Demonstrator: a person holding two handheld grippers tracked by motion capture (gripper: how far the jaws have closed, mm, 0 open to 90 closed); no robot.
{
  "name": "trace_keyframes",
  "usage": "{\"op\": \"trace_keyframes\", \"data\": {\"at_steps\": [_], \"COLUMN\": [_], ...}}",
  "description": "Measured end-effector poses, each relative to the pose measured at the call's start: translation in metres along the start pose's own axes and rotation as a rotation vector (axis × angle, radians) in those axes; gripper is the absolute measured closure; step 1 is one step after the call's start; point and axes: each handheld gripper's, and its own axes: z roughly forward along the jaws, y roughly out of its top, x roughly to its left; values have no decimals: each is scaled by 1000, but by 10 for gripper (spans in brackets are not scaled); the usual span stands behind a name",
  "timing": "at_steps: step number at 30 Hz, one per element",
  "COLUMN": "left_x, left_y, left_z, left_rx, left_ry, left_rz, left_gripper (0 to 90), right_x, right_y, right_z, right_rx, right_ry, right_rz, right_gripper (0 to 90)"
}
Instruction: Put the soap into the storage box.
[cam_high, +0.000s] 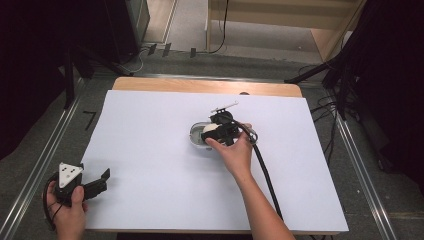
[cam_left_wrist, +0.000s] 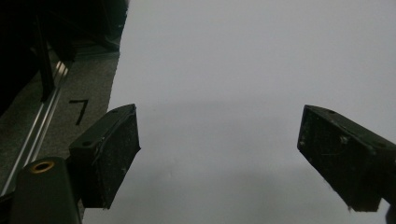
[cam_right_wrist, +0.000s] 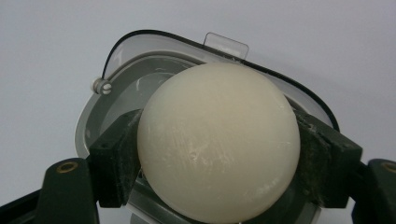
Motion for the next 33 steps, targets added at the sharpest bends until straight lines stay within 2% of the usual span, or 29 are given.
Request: {"op": "trace_keyframes", "data": {"at_steps": [6,11,16,22,33], "left_x": [0,0,0,0,-1], "left_y": [0,0,0,0,0], "left_z": [0,0,0,0,0], "left_rx": [0,0,0,1,2], "left_ry": [2,1,0,3,6], "left_rz": [3,0,0,4,6], "left_gripper": [136,136,136,136,136], "right_x": [0,0,-1,-3,-5], "right_y": [-1,-1,-2,-4,-8], "right_z": [-1,-9,-14,-20,-30], "right_rx": [3,-28,-27,-50,-75], "right_ry": [0,2,-5,13,18], "right_rz": [1,8,5,22,18], "right_gripper": [244,237,238,260,260]}}
